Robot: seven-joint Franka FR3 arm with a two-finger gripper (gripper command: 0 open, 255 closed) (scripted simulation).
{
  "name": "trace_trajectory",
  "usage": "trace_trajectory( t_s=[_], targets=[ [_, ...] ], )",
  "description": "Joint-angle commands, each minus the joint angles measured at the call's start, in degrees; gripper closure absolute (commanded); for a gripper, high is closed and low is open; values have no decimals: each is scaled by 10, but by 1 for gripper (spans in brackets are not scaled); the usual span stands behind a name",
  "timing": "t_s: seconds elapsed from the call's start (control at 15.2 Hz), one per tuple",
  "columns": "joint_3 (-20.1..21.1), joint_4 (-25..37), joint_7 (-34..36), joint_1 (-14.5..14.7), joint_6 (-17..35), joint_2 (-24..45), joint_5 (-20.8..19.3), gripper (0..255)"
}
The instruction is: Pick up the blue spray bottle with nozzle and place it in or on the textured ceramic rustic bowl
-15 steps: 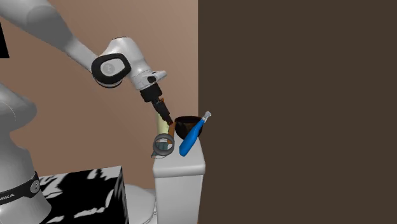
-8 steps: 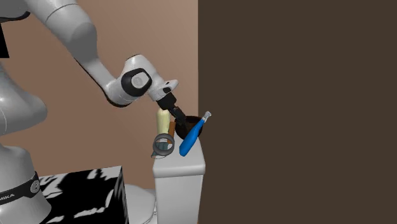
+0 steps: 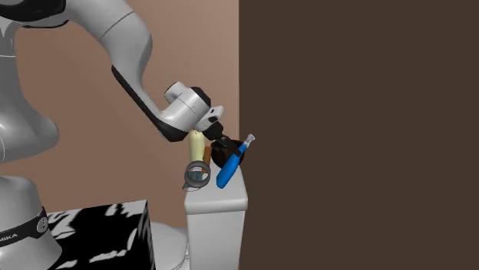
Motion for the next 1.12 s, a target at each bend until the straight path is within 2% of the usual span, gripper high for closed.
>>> trace_trajectory(
  t_s=[0.0, 0.2, 0.73, 0.79, 1.06],
  targets=[
    [-3, 18, 18, 7, -13, 26, -29, 0],
    [-9, 45, 30, 18, -32, 67, -58, 0],
    [-9, 45, 30, 19, -32, 67, -58, 0],
    [-9, 45, 30, 19, -32, 67, -58, 255],
    [-9, 45, 29, 19, -32, 67, -57, 255]
  ],
)
